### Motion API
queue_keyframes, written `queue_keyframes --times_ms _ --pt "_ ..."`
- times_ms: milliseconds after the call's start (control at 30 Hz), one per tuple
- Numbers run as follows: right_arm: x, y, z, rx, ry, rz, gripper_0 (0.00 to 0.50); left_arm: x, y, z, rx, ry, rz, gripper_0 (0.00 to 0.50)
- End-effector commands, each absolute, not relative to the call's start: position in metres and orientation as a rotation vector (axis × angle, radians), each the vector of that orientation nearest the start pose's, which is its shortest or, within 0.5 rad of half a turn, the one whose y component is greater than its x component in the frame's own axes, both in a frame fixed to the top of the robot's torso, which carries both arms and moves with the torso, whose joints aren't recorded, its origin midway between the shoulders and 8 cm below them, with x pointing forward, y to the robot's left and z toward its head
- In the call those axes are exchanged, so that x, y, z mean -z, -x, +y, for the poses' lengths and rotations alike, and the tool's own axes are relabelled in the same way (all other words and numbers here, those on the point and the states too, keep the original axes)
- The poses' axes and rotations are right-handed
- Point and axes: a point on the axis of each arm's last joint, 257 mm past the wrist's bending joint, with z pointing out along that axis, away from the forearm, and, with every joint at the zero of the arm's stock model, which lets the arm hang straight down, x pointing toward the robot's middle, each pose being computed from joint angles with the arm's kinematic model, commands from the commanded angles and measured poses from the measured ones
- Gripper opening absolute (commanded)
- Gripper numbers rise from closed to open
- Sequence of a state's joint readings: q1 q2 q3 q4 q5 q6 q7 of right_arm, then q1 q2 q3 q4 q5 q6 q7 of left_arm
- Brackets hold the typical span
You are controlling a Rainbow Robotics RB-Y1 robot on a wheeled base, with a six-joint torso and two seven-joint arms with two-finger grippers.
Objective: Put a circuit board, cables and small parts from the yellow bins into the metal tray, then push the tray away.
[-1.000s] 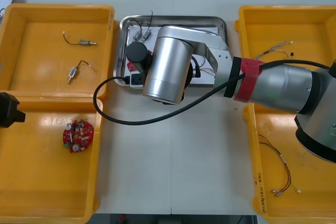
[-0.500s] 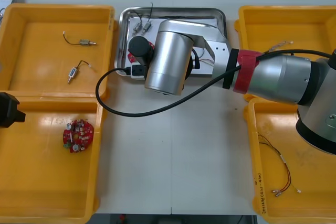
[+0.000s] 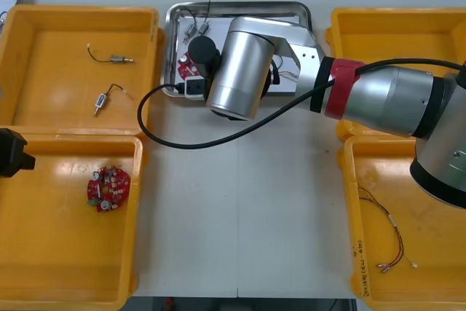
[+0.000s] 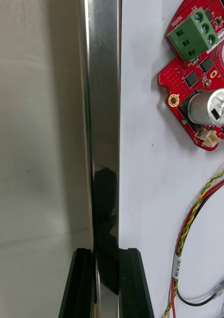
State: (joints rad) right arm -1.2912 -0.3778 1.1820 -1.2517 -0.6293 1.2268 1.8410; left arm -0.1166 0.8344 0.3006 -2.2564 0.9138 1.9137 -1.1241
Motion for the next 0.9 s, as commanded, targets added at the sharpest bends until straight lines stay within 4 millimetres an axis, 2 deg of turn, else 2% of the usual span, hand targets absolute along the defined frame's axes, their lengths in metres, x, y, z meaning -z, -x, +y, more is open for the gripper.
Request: queue_keyframes --times_ms 33,600,900 --pt "0.165 -0.594 0.009 0.711 1.765 1.725 0.000 0.151 -0.351 0.380 -0.093 -0.033 2.685 0.500" --pt "0.152 -0.617 0.005 0.707 1.710 1.711 0.000 0.151 -0.351 0.380 -0.093 -0.033 2.685 0.500" --pt "0.153 -0.621 0.008 0.708 1.710 1.710 0.000 0.151 -0.351 0.380 -0.093 -0.033 2.685 0.500"
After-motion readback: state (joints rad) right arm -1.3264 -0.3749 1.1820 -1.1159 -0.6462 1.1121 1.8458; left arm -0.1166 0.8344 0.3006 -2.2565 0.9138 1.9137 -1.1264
